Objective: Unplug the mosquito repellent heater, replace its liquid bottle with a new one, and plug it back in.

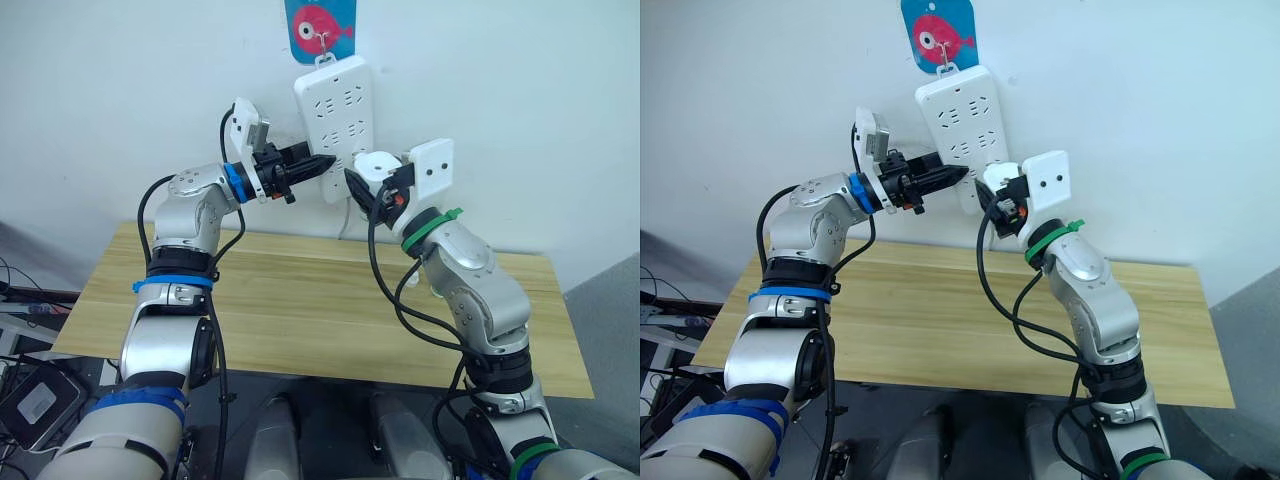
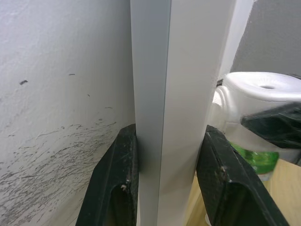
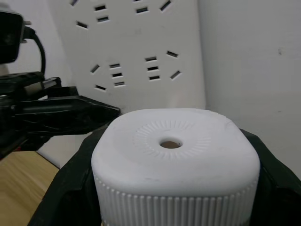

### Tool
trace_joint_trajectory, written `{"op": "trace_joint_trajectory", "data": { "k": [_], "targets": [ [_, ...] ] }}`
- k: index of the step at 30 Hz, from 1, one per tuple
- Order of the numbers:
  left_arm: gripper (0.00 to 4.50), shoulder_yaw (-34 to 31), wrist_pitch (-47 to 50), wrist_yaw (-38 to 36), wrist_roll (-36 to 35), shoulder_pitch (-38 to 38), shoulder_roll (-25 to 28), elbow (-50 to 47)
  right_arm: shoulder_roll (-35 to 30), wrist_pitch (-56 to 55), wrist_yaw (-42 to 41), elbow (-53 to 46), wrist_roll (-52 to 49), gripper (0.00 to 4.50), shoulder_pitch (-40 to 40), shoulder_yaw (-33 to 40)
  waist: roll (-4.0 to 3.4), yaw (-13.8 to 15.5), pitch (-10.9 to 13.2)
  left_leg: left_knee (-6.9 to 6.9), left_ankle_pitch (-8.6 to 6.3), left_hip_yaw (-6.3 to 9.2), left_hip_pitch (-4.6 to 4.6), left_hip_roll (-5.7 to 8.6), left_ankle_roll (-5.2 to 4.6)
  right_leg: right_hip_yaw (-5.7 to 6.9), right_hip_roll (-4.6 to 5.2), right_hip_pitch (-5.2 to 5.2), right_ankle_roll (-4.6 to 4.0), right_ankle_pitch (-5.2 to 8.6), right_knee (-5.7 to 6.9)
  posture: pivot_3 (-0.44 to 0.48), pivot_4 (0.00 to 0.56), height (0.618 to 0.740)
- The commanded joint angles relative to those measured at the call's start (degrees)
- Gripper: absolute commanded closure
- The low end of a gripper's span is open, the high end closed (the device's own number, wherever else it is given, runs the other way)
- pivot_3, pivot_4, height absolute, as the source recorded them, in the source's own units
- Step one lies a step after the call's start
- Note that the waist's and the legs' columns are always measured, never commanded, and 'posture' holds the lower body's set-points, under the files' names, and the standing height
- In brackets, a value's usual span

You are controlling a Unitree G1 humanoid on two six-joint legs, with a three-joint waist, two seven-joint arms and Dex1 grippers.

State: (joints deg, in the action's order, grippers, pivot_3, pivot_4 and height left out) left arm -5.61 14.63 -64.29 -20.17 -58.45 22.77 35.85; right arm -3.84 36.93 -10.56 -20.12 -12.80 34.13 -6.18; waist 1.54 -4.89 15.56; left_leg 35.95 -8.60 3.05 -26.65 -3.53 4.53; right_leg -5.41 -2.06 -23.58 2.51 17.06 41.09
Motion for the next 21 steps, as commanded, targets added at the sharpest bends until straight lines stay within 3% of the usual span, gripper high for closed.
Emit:
{"op": "trace_joint_trajectory", "data": {
  "k": [1, 21],
  "targets": [
    [3.19, -0.39, 0.03, 0.09, -1.07, -0.39, -0.15, -2.38, 0.70, -0.44, -0.86, -2.91, -0.86, 1.43, 0.35, -1.03, 0.00, 0.00, 0.00, 0.00, 0.00, 0.00, 0.00, 0.00, 0.00, -0.01, 0.00, 0.00, 0.01, 0.00, -0.01, -0.080, 0.232, 0.740],
    [3.19, -0.15, -0.28, 0.22, -0.72, -0.45, -0.21, -2.07, -0.17, -1.69, 1.97, -1.34, 2.74, 1.43, 0.56, 0.86, 0.00, 0.02, 0.00, -0.04, 0.00, 0.00, 0.00, 0.00, 0.00, -0.01, 0.00, 0.00, 0.20, 0.12, -0.04, -0.085, 0.241, 0.740]
  ]
}}
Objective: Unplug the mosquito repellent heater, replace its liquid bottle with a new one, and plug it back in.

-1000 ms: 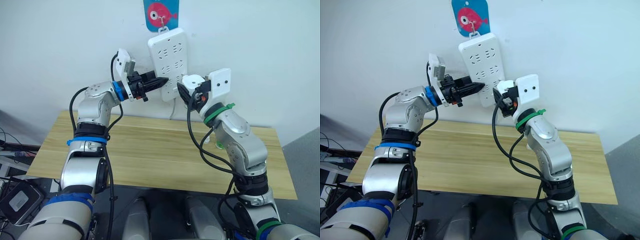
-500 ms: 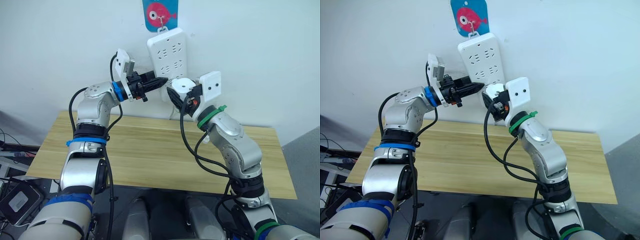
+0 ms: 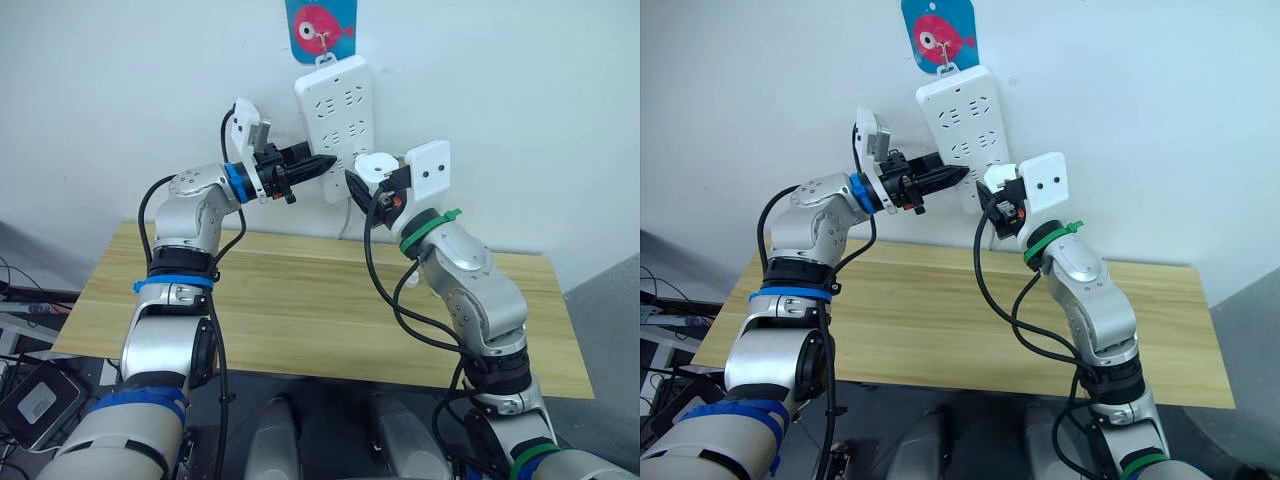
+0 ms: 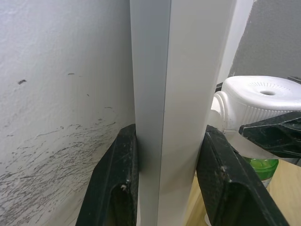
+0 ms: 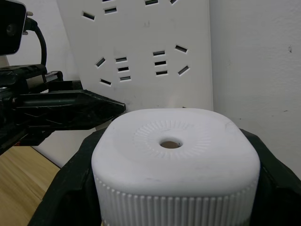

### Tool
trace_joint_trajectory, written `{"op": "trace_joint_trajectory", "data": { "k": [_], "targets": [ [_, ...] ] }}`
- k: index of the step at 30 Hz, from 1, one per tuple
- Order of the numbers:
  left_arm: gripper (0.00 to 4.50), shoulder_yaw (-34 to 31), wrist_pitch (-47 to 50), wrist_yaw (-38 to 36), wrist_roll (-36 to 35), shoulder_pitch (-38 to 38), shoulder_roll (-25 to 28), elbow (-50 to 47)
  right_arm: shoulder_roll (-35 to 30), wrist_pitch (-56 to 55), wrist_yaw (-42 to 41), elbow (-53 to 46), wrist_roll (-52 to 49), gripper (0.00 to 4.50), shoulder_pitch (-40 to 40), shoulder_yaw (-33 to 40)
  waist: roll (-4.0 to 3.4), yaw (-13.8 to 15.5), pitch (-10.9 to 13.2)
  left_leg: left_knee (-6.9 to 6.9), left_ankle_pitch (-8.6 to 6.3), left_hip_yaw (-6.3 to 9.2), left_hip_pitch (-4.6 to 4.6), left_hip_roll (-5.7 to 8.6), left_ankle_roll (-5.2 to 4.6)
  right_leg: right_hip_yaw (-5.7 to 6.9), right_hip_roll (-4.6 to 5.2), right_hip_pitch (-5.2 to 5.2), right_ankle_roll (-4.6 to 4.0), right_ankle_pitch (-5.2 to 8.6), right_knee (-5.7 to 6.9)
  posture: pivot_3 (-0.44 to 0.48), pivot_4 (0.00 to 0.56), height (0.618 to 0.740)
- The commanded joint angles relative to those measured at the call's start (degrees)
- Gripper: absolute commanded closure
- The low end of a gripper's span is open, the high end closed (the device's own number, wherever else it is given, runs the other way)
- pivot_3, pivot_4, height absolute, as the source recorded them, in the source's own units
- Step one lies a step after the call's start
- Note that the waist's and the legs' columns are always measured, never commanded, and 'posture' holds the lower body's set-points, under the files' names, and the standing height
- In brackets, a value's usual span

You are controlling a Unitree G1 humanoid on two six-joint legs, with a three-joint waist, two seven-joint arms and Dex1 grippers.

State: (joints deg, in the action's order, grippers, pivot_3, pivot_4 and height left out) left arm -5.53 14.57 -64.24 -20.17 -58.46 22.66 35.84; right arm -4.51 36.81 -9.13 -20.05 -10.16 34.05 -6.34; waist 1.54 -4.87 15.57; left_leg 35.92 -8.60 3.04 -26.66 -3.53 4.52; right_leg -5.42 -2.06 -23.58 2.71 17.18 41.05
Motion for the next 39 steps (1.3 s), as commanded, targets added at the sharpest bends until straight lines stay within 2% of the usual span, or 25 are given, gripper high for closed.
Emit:
{"op": "trace_joint_trajectory", "data": {
  "k": [1, 10, 18, 22, 28, 35, 38, 39],
  "targets": [
    [3.19, -0.23, -0.23, 0.19, -0.73, -0.46, -0.13, -2.06, 0.77, -1.66, 0.52, -1.36, -0.08, 1.43, 0.76, 0.98, 0.00, 0.00, 0.00, 0.00, 0.00, 0.00, 0.00, 0.00, 0.00, 0.00, 0.00, 0.00, 0.00, 0.00, 0.00, -0.085, 0.241, 0.740],
    [3.19, -0.20, -0.03, 0.28, -0.81, -0.37, -0.16, -2.39, 2.17, -3.12, 0.63, 0.53, 0.38, 1.43, 1.79, 0.34, -0.01, 0.00, 0.00, 0.00, 0.00, -0.01, 0.00, 0.00, 0.00, -0.01, 0.00, 0.00, 0.00, 0.00, 0.00, -0.083, 0.242, 0.740],
    [3.19, 0.12, 1.08, -0.28, -1.19, -0.38, -0.29, -2.94, 1.72, -9.67, -0.43, 8.08, 5.18, 1.43, 3.63, -3.65, -0.01, -0.02, 0.00, 0.00, 0.00, -0.04, 0.01, 0.00, 0.00, -0.03, 0.00, 0.00, 0.01, 0.01, -0.02, -0.077, 0.241, 0.740],
    [3.19, 0.14, 1.40, -0.39, -1.28, -0.16, 0.00, -3.19, 8.01, -8.36, 1.89, 10.35, -0.40, 1.43, 4.32, 1.75, -0.01, -0.18, 0.00, 0.00, 0.00, -0.06, 0.11, -0.07, 0.00, -0.07, -0.06, 0.01, 0.00, 0.00, 0.03, -0.076, 0.242, 0.740],
    [3.19, 0.27, 1.57, -0.35, -1.33, -0.21, -0.15, -3.34, 9.54, -10.45, 0.96, 14.46, 1.45, 1.43, 6.30, 0.27, -0.01, -0.45, 0.01, 0.01, 0.01, -0.15, 0.18, -0.09, -0.02, -0.16, -0.07, 0.02, -0.01, -0.01, 0.04, -0.078, 0.241, 0.740],
    [3.19, 0.03, 1.46, -0.35, -1.00, -0.32, -0.36, -3.23, 8.16, -13.50, 0.91, 17.32, 6.13, 1.43, 7.38, -2.26, -0.01, -1.15, 0.01, 0.00, 0.15, -0.18, 0.24, -0.14, -0.22, -0.19, -0.14, 0.02, -0.12, -0.15, 0.05, -0.077, 0.240, 0.740],
    [3.19, -0.32, 1.06, -0.16, -0.56, -0.31, -0.15, -2.82, 7.46, -13.36, -0.27, 14.98, 5.28, 1.43, 5.57, -1.95, -0.01, -1.21, 0.01, 0.00, 0.16, -0.18, 0.23, -0.14, -0.24, -0.20, -0.14, 0.02, -0.12, -0.17, 0.05, -0.075, 0.241, 0.740],
    [3.19, -0.40, 1.00, -0.12, -0.48, -0.29, -0.09, -2.77, 7.17, -13.21, -0.68, 13.99, 4.91, 0.73, 4.93, -1.86, -0.01, -1.18, 0.01, 0.00, 0.16, -0.18, 0.23, -0.14, -0.24, -0.20, -0.14, 0.02, -0.12, -0.17, 0.05, -0.075, 0.241, 0.740]
  ]
}}
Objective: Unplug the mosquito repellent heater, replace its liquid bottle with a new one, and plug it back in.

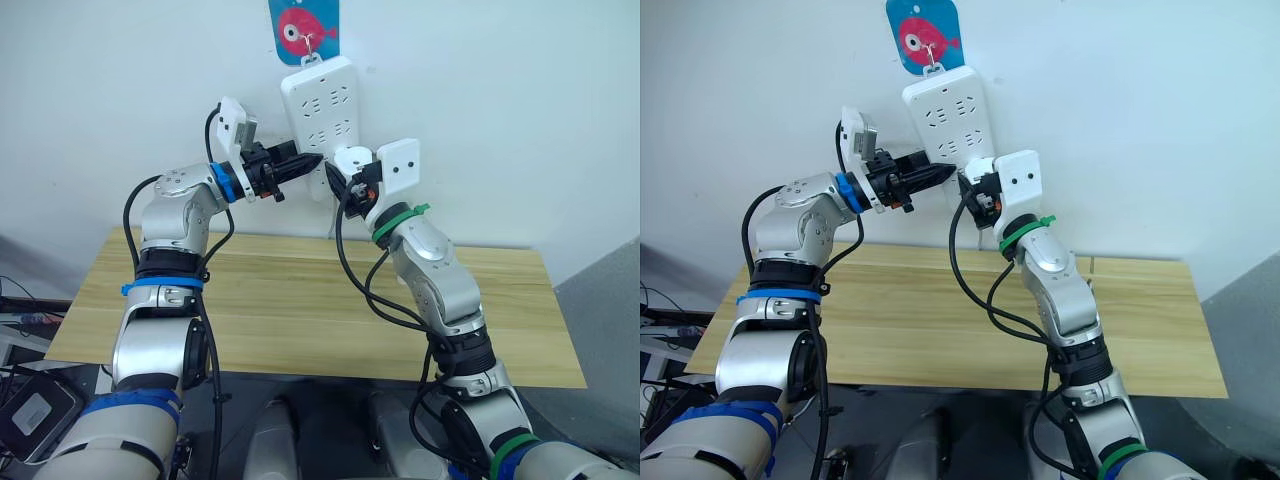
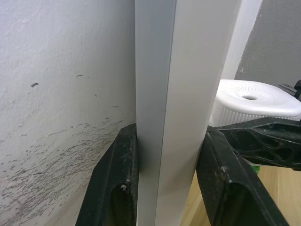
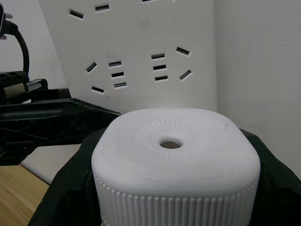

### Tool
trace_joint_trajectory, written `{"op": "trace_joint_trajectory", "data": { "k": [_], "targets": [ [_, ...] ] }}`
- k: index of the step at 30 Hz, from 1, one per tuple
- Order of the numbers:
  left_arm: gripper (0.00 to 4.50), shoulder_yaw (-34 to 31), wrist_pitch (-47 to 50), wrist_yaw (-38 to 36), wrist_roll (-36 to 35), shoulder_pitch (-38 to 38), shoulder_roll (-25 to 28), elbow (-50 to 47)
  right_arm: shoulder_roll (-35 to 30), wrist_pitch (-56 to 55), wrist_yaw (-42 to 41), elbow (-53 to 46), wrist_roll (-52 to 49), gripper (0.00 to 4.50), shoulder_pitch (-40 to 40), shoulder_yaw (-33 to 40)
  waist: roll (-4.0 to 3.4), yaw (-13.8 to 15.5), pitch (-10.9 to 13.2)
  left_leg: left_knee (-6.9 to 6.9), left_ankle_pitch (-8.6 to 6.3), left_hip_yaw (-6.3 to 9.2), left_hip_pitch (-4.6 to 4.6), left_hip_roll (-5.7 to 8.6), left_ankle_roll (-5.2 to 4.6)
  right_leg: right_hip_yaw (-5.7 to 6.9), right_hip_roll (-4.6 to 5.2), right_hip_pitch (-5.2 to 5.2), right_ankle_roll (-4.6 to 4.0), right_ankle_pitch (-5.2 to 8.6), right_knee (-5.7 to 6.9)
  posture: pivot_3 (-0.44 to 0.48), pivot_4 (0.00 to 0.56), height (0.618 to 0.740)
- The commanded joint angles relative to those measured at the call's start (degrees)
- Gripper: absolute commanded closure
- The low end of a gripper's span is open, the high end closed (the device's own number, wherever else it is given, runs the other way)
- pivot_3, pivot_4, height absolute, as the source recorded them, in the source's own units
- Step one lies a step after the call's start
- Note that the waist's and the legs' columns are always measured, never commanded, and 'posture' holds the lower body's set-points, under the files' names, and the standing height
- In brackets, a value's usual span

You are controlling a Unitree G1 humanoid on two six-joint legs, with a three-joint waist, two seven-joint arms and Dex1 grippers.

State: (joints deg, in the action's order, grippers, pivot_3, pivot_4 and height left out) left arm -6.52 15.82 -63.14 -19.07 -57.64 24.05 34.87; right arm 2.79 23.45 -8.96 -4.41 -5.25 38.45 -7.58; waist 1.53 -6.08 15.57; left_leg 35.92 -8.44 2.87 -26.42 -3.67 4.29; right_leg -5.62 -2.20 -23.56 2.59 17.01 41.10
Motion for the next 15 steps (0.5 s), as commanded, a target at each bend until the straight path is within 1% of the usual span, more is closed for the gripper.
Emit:
{"op": "trace_joint_trajectory", "data": {
  "k": [1, 3, 6, 9, 11, 13, 15],
  "targets": [
    [3.19, 0.51, -0.30, -1.20, -1.50, -1.08, -1.42, -1.71, -0.65, 0.84, -1.49, -3.56, -0.87, 0.57, -0.49, -0.23, 0.00, 0.17, 0.00, 0.00, 0.00, 0.00, -0.01, 0.01, 0.00, 0.01, 0.00, 0.00, 0.00, 0.00, 0.00, -0.075, 0.241, 0.740],
    [3.19, 0.36, -0.41, -1.18, -1.35, -0.97, -1.27, -1.63, -1.87, 2.91, -2.72, -8.06, -2.56, 0.04, -2.54, 0.37, 0.00, 0.76, 0.00, -0.06, 0.00, 0.03, -0.06, 0.02, 0.01, 0.06, 0.01, -0.01, 0.02, 0.01, -0.07, -0.078, 0.243, 0.740],
    [3.19, 0.34, -0.70, -1.09, -1.18, -0.88, -1.11, -1.37, -4.70, 8.16, -4.82, -16.59, -5.18, 0.04, -6.08, 1.09, 0.00, 1.34, 0.00, -0.36, -0.03, 0.03, -0.19, 0.06, 0.03, 0.07, 0.05, -0.13, 0.02, 0.01, -0.24, -0.084, 0.244, 0.740],
    [3.19, 0.44, -0.85, -1.08, -1.21, -0.81, -0.89, -1.23, -8.24, 13.59, -7.14, -24.42, -8.20, 0.04, -9.38, 1.57, 0.00, 1.48, 0.00, -0.53, -0.02, 0.06, -0.34, 0.08, 0.03, 0.13, 0.09, -0.32, -0.23, -0.12, -0.25, -0.090, 0.243, 0.740],
    [3.19, 0.48, -0.98, -1.15, -1.17, -0.78, -0.68, -1.08, -11.92, 18.79, -9.98, -30.08, -12.06, 0.04, -12.00, 2.19, 0.00, 1.47, 0.00, -0.65, -0.02, 0.06, -0.34, 0.09, 0.04, 0.14, 0.10, -0.38, -0.24, -0.11, -0.26, -0.093, 0.243, 0.740],
    [3.19, 0.38, -1.06, -1.16, -1.14, -0.81, -0.36, -0.86, -15.48, 21.71, -12.37, -34.04, -14.82, 0.04, -14.02, 3.10, 0.00, 1.40, 0.00, -0.70, -0.01, 0.06, -0.33, 0.10, 0.04, 0.14, 0.11, -0.39, -0.22, -0.10, -0.25, -0.092, 0.240, 0.740],
    [3.19, -0.03, -0.63, -1.05, -1.44, -0.57, 0.27, -1.14, -17.53, 23.23, -13.66, -35.85, -17.37, 0.04, -14.94, 4.58, 0.00, 1.30, 0.00, -0.70, -0.01, 0.05, -0.32, 0.11, 0.04, 0.12, 0.11, -0.40, -0.01, 0.02, -0.25, -0.091, 0.238, 0.740]
  ]
}}
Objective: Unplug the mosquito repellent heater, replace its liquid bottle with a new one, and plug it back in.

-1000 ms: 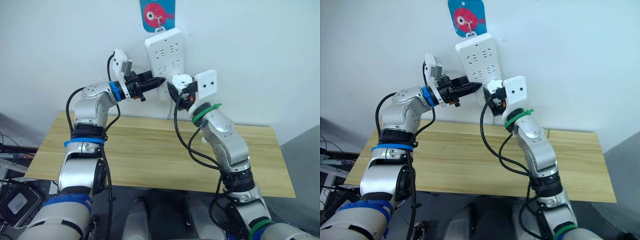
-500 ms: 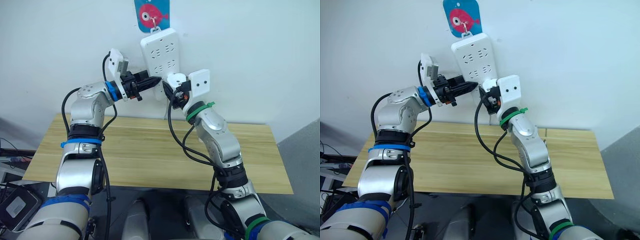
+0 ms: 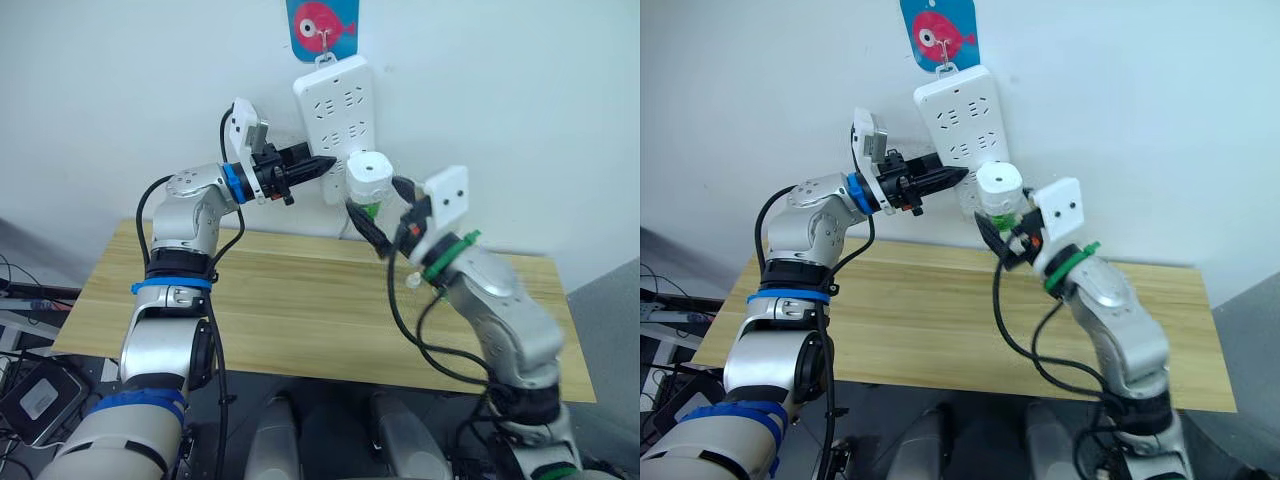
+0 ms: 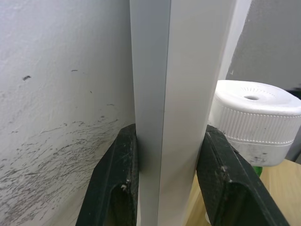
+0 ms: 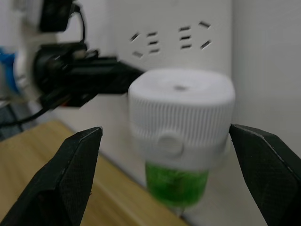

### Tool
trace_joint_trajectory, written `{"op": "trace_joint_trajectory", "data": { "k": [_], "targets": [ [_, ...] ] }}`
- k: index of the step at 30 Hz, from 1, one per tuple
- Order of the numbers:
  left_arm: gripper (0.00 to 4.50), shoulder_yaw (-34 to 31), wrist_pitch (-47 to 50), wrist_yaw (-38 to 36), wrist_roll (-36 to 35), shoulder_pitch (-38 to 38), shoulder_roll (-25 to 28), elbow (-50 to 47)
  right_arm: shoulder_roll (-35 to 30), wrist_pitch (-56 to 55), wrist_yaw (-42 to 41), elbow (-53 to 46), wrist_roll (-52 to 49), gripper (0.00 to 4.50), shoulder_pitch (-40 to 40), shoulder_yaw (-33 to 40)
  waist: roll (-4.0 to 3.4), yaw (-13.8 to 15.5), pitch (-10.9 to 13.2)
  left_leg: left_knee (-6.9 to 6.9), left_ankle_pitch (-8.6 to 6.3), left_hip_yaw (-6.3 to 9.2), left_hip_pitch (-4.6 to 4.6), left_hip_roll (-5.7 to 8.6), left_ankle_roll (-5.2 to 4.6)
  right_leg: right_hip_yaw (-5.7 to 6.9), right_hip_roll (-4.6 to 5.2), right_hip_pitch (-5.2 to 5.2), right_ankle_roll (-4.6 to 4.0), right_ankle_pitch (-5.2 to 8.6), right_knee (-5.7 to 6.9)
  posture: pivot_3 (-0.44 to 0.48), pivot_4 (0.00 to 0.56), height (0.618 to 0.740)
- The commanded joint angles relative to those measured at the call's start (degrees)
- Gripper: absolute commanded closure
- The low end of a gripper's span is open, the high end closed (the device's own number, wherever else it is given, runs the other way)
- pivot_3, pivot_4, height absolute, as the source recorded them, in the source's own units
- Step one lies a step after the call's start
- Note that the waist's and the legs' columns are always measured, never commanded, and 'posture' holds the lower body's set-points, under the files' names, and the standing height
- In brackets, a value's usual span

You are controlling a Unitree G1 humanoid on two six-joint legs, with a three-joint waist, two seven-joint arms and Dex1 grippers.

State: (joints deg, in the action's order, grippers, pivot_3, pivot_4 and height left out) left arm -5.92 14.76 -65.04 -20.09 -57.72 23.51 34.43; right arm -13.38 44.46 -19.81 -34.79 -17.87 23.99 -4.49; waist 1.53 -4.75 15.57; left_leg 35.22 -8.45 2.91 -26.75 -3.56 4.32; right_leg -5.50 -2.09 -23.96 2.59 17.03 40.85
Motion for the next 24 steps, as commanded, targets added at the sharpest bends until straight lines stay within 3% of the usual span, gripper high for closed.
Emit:
{"op": "trace_joint_trajectory", "data": {
  "k": [1, 3, 10, 13, 19, 24],
  "targets": [
    [2.84, -0.89, 0.88, 0.77, -0.72, -0.12, 1.27, -1.18, -1.80, 2.66, -3.33, -5.69, -6.16, 0.20, -0.64, 2.13, 0.00, -0.05, 0.00, 0.00, 0.01, 0.00, 0.02, -0.01, 0.00, 0.00, 0.00, 0.00, 0.01, 0.01, 0.02, -0.091, 0.238, 0.740],
    [2.20, -1.27, 2.87, -0.41, -1.91, 1.32, 2.62, -3.18, -2.19, 2.87, -4.20, -5.12, -7.90, 0.64, -0.59, 2.46, 0.00, -0.34, 0.00, 0.00, 0.08, 0.01, 0.04, -0.02, 0.07, -0.01, -0.02, -0.01, 0.02, 0.01, 0.02, -0.086, 0.234, 0.740],
    [0.01, -4.16, 11.92, -1.07, -6.53, 7.08, 9.85, -12.74, -0.70, -0.48, -5.67, 0.27, -9.23, 3.21, 1.50, 0.21, 0.00, -0.28, 0.00, -0.11, 0.14, -0.01, 0.03, -0.07, 0.16, -0.01, -0.04, -0.10, 0.01, 0.02, 0.04, -0.035, 0.224, 0.740],
    [0.00, -5.65, 18.96, -2.00, -10.58, 11.81, 14.44, -21.25, 0.09, -1.34, -6.88, 1.94, -9.78, 4.35, 2.36, -1.51, 0.00, -0.16, 0.00, -0.16, 0.14, -0.01, 0.01, -0.06, 0.17, 0.00, -0.02, -0.11, 0.00, 0.01, 0.02, -0.009, 0.220, 0.740],
    [0.00, -6.80, 27.17, -1.72, -16.97, 21.32, 19.81, -37.63, 3.92, -5.02, -7.74, 9.09, -7.10, 4.47, 6.50, -6.83, 0.01, 0.41, 0.00, -0.27, 0.23, 0.08, 0.05, -0.07, 0.32, 0.12, 0.03, -0.12, -0.11, 0.02, 0.09, 0.023, 0.214, 0.740],
    [0.00, -7.08, 27.92, 0.00, -18.43, 24.97, 20.94, -43.89, 6.32, -7.85, -6.76, 13.72, -4.56, 4.47, 9.11, -8.88, 0.01, 1.62, -0.01, -0.25, 0.33, 0.08, 0.05, -0.05, 0.48, 0.11, 0.04, -0.11, -0.07, 0.04, 0.05, 0.040, 0.215, 0.740]
  ]
}}
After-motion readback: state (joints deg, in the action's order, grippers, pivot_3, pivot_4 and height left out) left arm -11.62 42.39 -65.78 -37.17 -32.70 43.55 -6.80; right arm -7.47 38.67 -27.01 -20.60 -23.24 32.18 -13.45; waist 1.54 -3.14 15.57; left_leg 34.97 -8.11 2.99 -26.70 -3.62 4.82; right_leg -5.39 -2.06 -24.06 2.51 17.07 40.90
